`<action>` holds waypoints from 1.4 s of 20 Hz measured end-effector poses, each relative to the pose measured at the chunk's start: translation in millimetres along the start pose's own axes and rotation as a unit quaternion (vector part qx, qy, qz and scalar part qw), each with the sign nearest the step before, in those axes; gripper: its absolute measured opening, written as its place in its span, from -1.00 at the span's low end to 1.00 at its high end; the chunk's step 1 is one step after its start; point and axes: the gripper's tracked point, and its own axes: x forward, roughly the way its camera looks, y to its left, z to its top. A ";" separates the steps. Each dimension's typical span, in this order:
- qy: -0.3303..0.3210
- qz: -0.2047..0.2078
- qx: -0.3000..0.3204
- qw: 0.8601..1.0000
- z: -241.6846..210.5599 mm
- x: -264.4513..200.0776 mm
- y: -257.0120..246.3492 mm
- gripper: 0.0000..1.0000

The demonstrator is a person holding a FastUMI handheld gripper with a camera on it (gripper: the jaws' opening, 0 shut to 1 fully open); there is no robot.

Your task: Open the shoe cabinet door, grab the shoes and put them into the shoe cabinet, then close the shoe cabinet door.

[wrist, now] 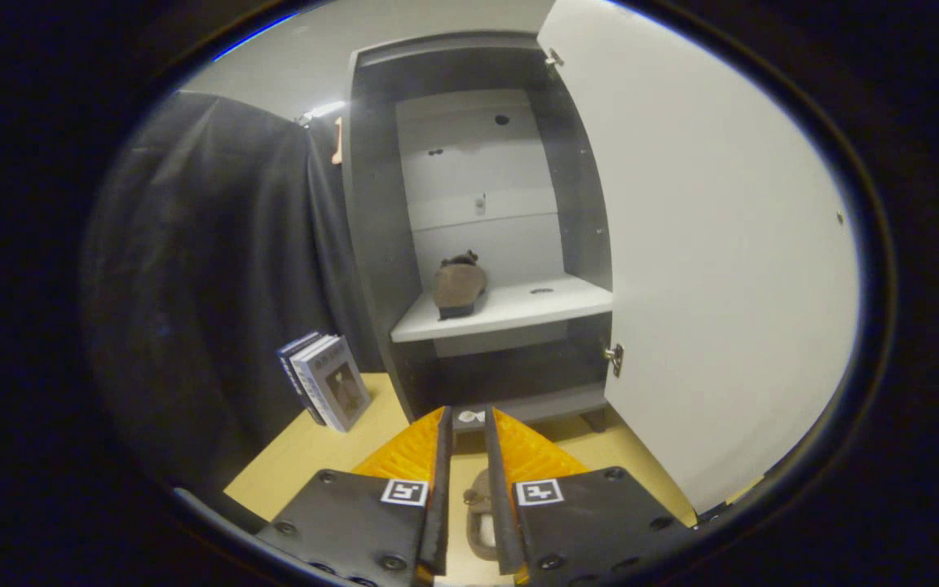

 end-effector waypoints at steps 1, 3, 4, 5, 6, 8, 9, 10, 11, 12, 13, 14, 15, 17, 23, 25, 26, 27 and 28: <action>0.018 -0.003 -0.002 1.000 -18.7 4.3 -1.7 -0.47; 0.056 -0.002 -0.003 0.998 -54.0 12.6 -1.5 -0.50; 0.072 -0.003 -0.003 0.997 -68.1 17.0 -1.7 -0.50; 0.086 -0.003 -0.005 0.996 -82.2 21.9 -0.9 -0.50; 0.098 -0.004 -0.004 0.995 -94.1 26.0 0.4 -0.50; 0.119 -0.008 -0.001 0.993 -116.3 34.8 3.6 -0.50; 0.131 -0.009 0.002 0.991 -128.5 39.2 5.4 -0.50; 0.144 -0.011 0.005 0.989 -140.8 43.0 6.3 -0.50; 0.157 -0.015 0.008 0.987 -153.7 48.6 7.2 -0.50; 0.172 -0.018 0.012 0.985 -167.0 52.9 7.9 -0.50; 0.185 -0.022 0.015 0.982 -178.9 56.5 8.3 -0.50; 0.197 -0.027 0.018 0.980 -190.6 59.0 6.9 -0.50; 0.206 -0.032 0.021 0.978 -200.0 63.5 6.4 -0.50; 0.227 -0.044 0.021 0.973 -217.2 68.8 1.8 -0.50; 0.269 -0.047 0.008 0.962 -258.0 84.8 6.3 -0.49; 0.278 -0.046 0.001 0.959 -265.1 89.2 8.2 -0.49; 0.283 -0.044 0.000 0.958 -269.3 92.6 9.5 -0.49; 0.287 -0.044 -0.001 0.957 -271.9 96.1 10.1 -0.49; 0.290 -0.043 -0.001 0.956 -274.2 99.6 9.9 -0.49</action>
